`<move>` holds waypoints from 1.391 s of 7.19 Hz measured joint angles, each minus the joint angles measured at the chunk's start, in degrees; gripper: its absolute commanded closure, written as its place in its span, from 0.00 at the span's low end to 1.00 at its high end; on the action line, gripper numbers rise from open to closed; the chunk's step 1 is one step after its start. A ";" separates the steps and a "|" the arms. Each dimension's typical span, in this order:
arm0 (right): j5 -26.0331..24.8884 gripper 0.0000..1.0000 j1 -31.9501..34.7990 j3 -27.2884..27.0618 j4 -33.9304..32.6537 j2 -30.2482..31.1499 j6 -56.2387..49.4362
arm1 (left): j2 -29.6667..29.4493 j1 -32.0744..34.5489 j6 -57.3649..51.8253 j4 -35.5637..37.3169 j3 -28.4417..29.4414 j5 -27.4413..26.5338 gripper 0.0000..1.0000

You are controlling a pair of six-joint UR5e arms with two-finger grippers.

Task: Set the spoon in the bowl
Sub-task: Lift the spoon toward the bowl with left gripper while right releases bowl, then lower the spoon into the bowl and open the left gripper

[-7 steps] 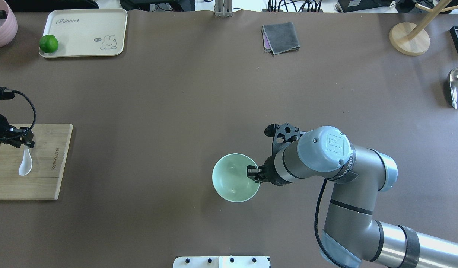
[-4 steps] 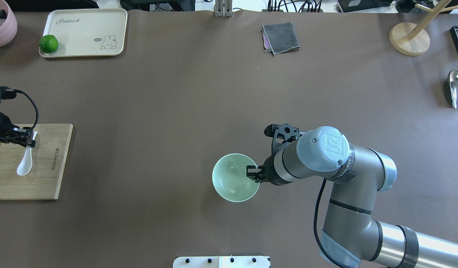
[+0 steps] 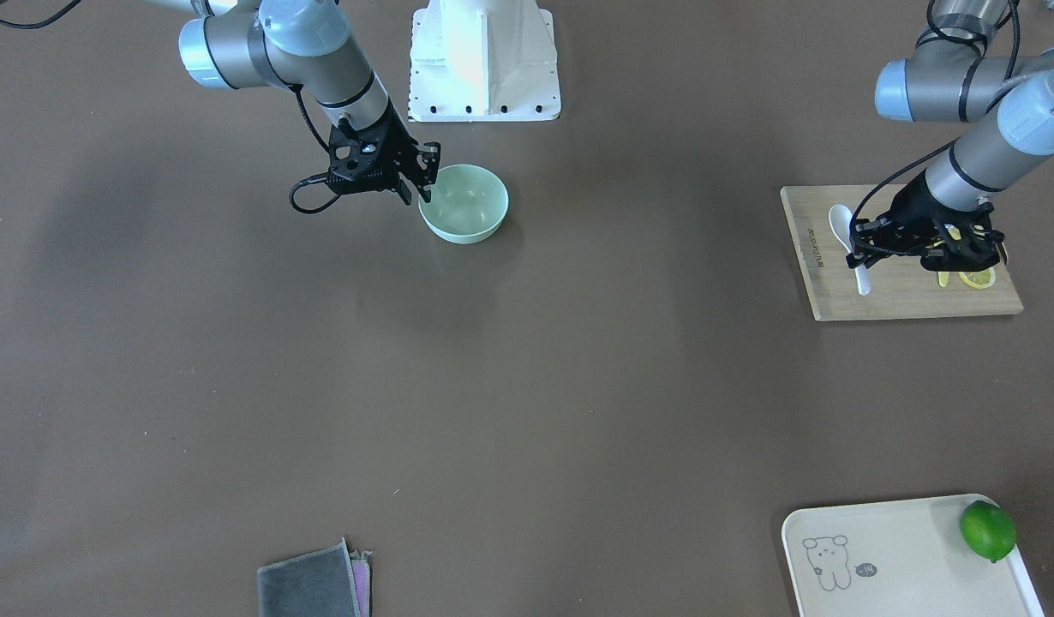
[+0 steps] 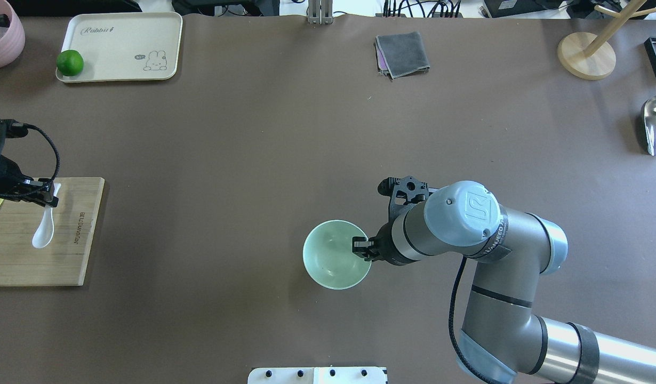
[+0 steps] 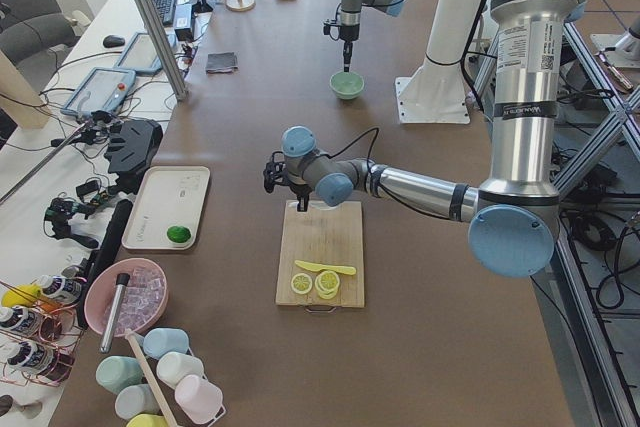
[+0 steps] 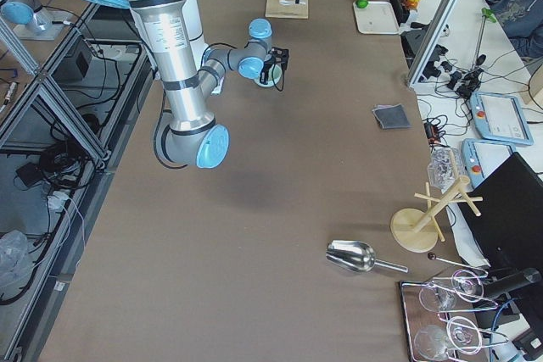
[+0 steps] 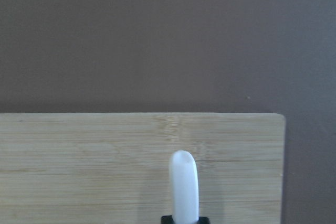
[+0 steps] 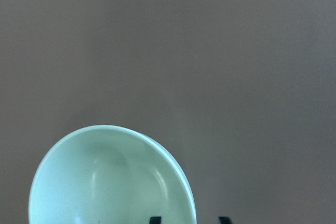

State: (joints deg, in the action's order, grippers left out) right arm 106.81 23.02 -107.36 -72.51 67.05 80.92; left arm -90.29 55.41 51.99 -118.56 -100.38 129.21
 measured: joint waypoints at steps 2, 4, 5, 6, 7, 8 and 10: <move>-0.14 0.00 0.90 -0.89 -0.01 0.36 -0.09 | -6.73 -2.17 10.26 0.17 -2.25 1.15 1.00; 3.31 0.00 4.93 -3.86 -0.06 3.52 -0.60 | -16.50 -7.88 22.46 0.89 -2.00 -0.33 1.00; 6.36 0.00 8.19 -5.05 -0.03 5.95 -1.42 | -20.30 -11.53 27.57 1.37 -1.74 -3.62 1.00; 8.95 0.00 11.25 -5.63 0.01 8.22 -3.44 | -24.16 -15.30 31.37 2.72 -1.15 -7.54 1.00; 10.54 0.00 13.56 -5.84 0.04 10.32 -6.19 | -28.75 -19.17 34.42 5.17 -0.03 -11.71 1.00; 11.43 0.00 15.43 -6.13 0.04 12.38 -8.45 | -33.24 -22.71 36.80 7.14 1.75 -15.84 1.00; 12.23 0.00 17.91 -8.42 0.08 17.33 -12.31 | -38.13 -28.51 39.03 8.23 4.99 -21.84 0.04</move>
State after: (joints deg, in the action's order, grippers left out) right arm 119.04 40.93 -115.78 -72.43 84.39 68.62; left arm -128.42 26.90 91.02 -110.33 -95.40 107.37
